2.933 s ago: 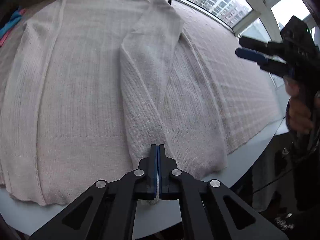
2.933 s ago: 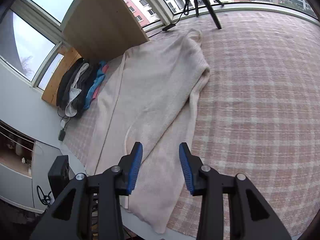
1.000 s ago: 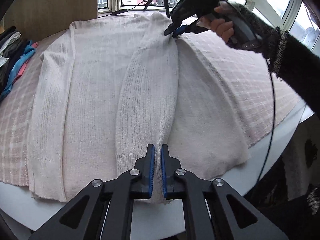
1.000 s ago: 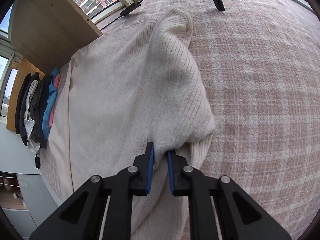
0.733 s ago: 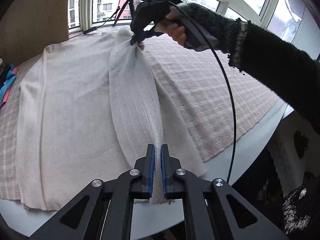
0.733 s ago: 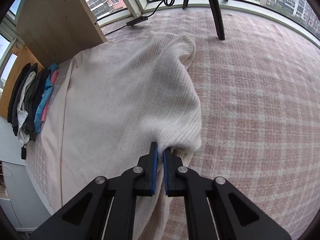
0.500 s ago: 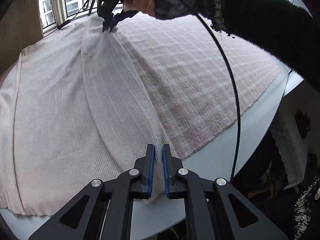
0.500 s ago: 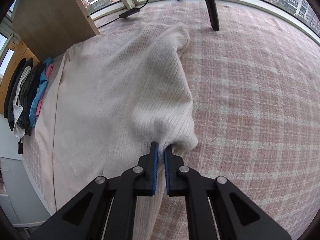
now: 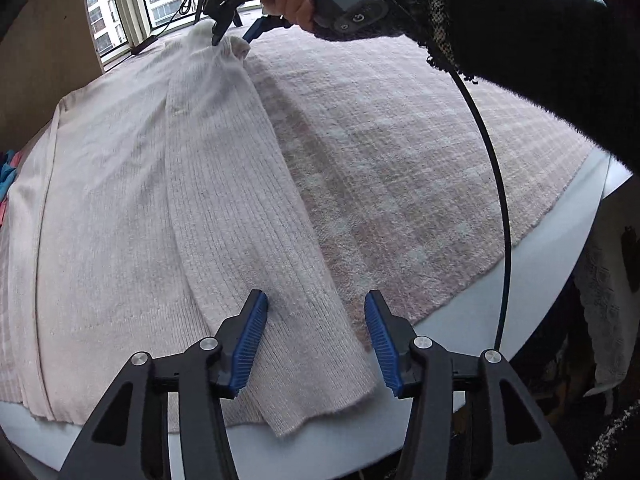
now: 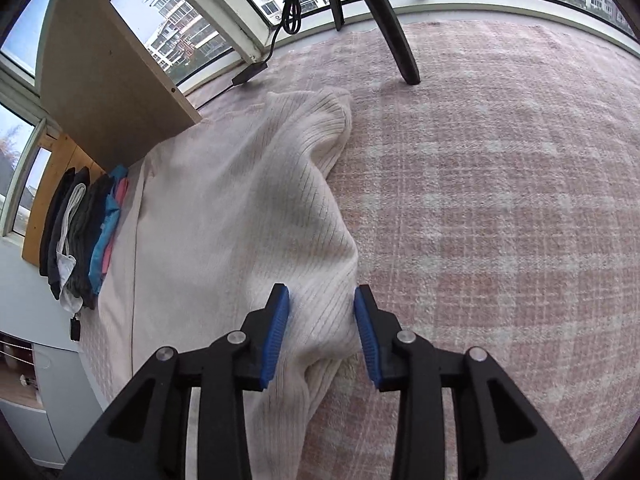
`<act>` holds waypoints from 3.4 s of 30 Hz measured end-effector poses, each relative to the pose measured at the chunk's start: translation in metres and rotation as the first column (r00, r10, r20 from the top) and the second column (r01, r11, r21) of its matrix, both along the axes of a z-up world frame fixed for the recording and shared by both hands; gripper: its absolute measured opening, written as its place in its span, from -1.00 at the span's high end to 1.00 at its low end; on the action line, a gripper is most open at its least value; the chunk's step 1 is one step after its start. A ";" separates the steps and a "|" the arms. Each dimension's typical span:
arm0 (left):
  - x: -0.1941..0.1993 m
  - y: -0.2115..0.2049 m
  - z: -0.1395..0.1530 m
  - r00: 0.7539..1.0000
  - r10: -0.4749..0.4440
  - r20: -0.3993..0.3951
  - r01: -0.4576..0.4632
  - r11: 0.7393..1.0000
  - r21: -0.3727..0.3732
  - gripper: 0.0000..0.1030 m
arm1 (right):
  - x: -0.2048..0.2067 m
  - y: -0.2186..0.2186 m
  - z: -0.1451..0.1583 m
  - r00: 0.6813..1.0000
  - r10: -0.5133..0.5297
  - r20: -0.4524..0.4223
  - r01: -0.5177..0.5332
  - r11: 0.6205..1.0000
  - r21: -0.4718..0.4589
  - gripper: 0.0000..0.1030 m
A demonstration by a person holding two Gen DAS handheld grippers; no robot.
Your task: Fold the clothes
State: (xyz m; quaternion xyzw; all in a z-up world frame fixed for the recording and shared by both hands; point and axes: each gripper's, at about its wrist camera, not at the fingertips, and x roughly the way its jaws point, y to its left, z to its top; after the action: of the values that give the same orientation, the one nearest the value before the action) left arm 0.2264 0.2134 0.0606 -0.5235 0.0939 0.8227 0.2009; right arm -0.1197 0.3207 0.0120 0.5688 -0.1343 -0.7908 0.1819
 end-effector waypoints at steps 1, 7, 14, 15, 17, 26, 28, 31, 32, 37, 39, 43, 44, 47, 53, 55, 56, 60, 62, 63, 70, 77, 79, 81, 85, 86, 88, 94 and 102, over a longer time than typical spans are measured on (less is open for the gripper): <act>0.000 -0.001 0.000 1.000 0.004 -0.002 -0.004 1.000 0.003 0.17 | 0.001 -0.006 -0.003 1.000 0.004 -0.003 -0.004 1.000 0.013 0.34; -0.007 -0.022 0.003 0.998 0.059 0.031 -0.061 0.994 0.088 0.80 | 0.003 -0.014 -0.002 0.999 -0.018 -0.029 0.021 0.997 0.078 0.73; -0.008 -0.075 0.022 0.985 0.116 0.129 -0.154 0.930 0.335 0.82 | 0.004 -0.016 0.015 0.996 -0.094 0.011 0.092 0.990 0.106 0.80; -0.008 -0.083 0.025 0.984 0.120 0.131 -0.160 0.922 0.353 0.82 | 0.004 -0.018 0.019 0.994 -0.104 0.017 0.102 0.989 0.111 0.81; -0.006 -0.101 0.029 0.982 0.134 0.133 -0.177 0.902 0.393 0.82 | 0.001 -0.024 0.030 0.991 -0.129 0.030 0.124 0.983 0.132 0.81; -0.004 -0.188 0.007 0.946 0.216 0.242 -0.312 0.811 0.494 0.84 | -0.023 -0.118 0.079 0.996 -0.076 -0.039 0.084 0.942 0.326 0.81; -0.006 -0.201 -0.002 0.936 0.236 0.260 -0.340 0.794 0.503 0.84 | -0.026 -0.146 0.077 0.998 -0.051 -0.031 0.059 0.932 0.357 0.81; -0.008 -0.220 -0.016 0.909 0.281 0.307 -0.406 0.764 0.501 0.83 | -0.032 -0.190 0.067 1.000 -0.011 -0.021 0.019 0.913 0.408 0.81; -0.008 -0.226 -0.019 0.898 0.295 0.325 -0.428 0.753 0.500 0.81 | -0.034 -0.205 0.061 1.000 0.009 -0.009 -0.005 0.913 0.408 0.80; 0.005 -0.248 0.001 0.889 0.407 0.208 -0.457 0.784 0.420 0.73 | -0.033 -0.248 0.047 0.990 0.128 0.065 -0.144 0.890 0.433 0.69; 0.008 -0.250 0.016 0.901 0.401 0.165 -0.431 0.785 0.444 0.68 | -0.026 -0.240 0.063 0.990 0.139 0.028 -0.138 0.913 0.385 0.44; -0.005 -0.214 0.017 0.944 0.272 0.185 -0.329 0.813 0.480 0.44 | -0.011 -0.203 0.096 0.992 0.122 -0.030 -0.106 0.944 0.314 0.40; -0.010 -0.199 0.012 0.948 0.253 0.194 -0.316 0.830 0.459 0.44 | -0.010 -0.192 0.101 0.993 0.109 -0.039 -0.092 0.946 0.311 0.40; -0.020 -0.183 -0.002 0.945 0.232 0.231 -0.309 0.867 0.392 0.44 | -0.005 -0.155 0.109 0.997 0.068 -0.044 -0.052 0.955 0.293 0.40; -0.028 -0.174 -0.005 0.945 0.235 0.229 -0.313 0.854 0.416 0.89 | -0.003 -0.094 0.102 0.999 -0.005 -0.046 0.016 0.966 0.258 0.40; -0.024 -0.177 0.003 0.944 0.253 0.210 -0.320 0.851 0.416 0.90 | -0.004 -0.084 0.097 0.999 -0.019 -0.043 0.029 0.969 0.246 0.40; -0.021 -0.183 0.009 0.943 0.266 0.198 -0.327 0.847 0.419 0.90 | -0.004 -0.081 0.094 0.999 -0.020 -0.044 0.030 0.970 0.241 0.40; -0.012 -0.209 0.027 0.926 0.353 0.137 -0.378 0.843 0.383 0.90 | -0.006 -0.094 0.083 0.999 0.015 -0.047 -0.005 0.978 0.207 0.40; -0.013 -0.219 0.017 0.913 0.379 0.153 -0.409 0.839 0.359 0.89 | -0.007 -0.112 0.073 0.997 0.056 -0.056 -0.043 0.979 0.198 0.40; -0.016 -0.221 0.008 0.905 0.391 0.170 -0.426 0.840 0.336 0.89 | -0.008 -0.124 0.067 0.995 0.078 -0.054 -0.066 0.977 0.201 0.40; -0.023 -0.223 -0.002 0.902 0.400 0.166 -0.432 0.852 0.297 0.81 | -0.032 -0.160 0.025 0.993 0.116 0.011 -0.115 0.960 0.254 0.40; -0.016 -0.241 0.011 0.875 0.456 0.166 -0.484 0.805 0.343 0.85 | -0.087 -0.099 0.057 0.988 -0.153 0.021 0.152 0.987 0.049 0.40; -0.021 -0.238 0.010 0.881 0.444 0.164 -0.473 0.811 0.345 0.85 | -0.102 -0.109 0.054 0.987 -0.153 0.046 0.148 0.985 0.087 0.40; -0.030 -0.229 0.007 0.886 0.435 0.159 -0.463 0.819 0.338 0.85 | -0.112 -0.122 0.048 0.985 -0.162 0.055 0.151 0.976 0.158 0.40; -0.039 -0.228 0.002 0.884 0.432 0.178 -0.467 0.813 0.348 0.85 | -0.128 -0.145 0.031 0.981 -0.160 0.109 0.131 0.963 0.234 0.35; -0.040 -0.227 0.001 0.883 0.431 0.185 -0.469 0.810 0.352 0.85 | -0.130 -0.149 0.026 0.981 -0.156 0.115 0.121 0.957 0.264 0.33; -0.040 -0.229 -0.003 0.885 0.419 0.202 -0.465 0.808 0.361 0.85 | -0.132 -0.157 0.017 0.982 -0.146 0.118 0.100 0.939 0.329 0.33; -0.042 -0.225 -0.013 0.888 0.394 0.235 -0.457 0.810 0.368 0.85 | -0.121 -0.172 0.022 0.994 -0.099 0.053 0.066 0.897 0.438 0.79; -0.043 -0.220 -0.011 0.895 0.378 0.235 -0.443 0.811 0.382 0.85 | -0.120 -0.194 0.038 0.999 0.044 -0.011 -0.038 0.951 0.307 0.75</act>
State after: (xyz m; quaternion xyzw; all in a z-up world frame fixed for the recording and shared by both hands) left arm 0.1836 -0.0069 0.0491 -0.5342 -0.2186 0.8056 0.1336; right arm -0.2398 0.1266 0.0497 0.5860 0.0034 -0.8029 0.1090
